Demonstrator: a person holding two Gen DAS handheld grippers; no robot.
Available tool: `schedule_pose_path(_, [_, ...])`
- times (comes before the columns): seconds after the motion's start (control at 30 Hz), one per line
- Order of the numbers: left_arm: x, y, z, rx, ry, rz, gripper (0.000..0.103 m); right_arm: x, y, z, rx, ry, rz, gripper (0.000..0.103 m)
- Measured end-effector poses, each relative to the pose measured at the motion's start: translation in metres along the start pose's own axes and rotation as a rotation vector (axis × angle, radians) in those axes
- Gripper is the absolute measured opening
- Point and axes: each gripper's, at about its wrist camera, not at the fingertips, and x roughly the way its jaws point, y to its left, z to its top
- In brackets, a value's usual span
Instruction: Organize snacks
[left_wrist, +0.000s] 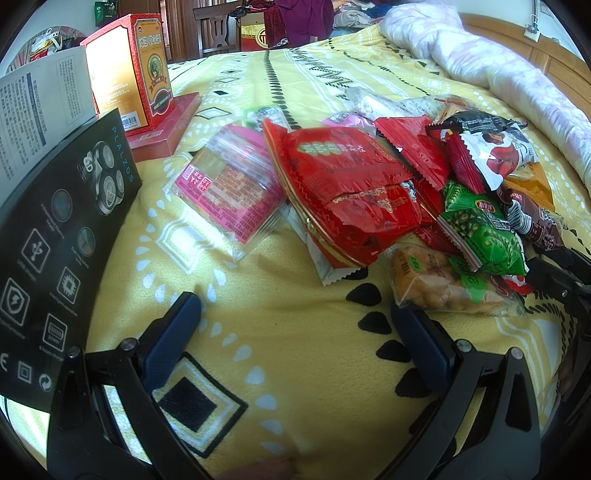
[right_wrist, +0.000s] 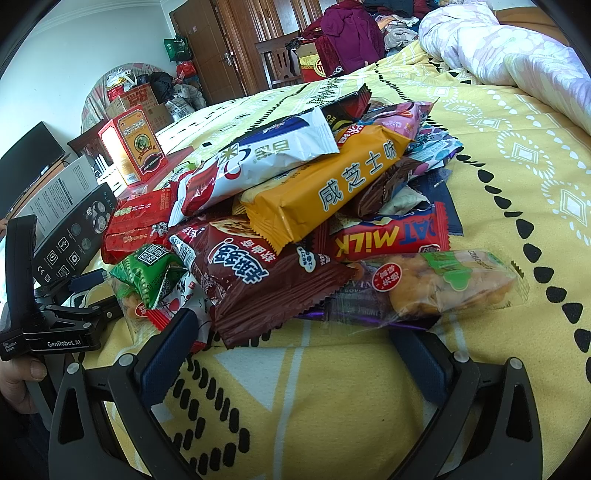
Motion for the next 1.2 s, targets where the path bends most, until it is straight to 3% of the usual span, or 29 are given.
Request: schedule_pose_path(1.2, [-0.0021,0.0003,-0.0002,0.003,0.006,-0.020,0.103,0.0017,0.0061,-0.0009,-0.010,-0.001,-0.014,0.103])
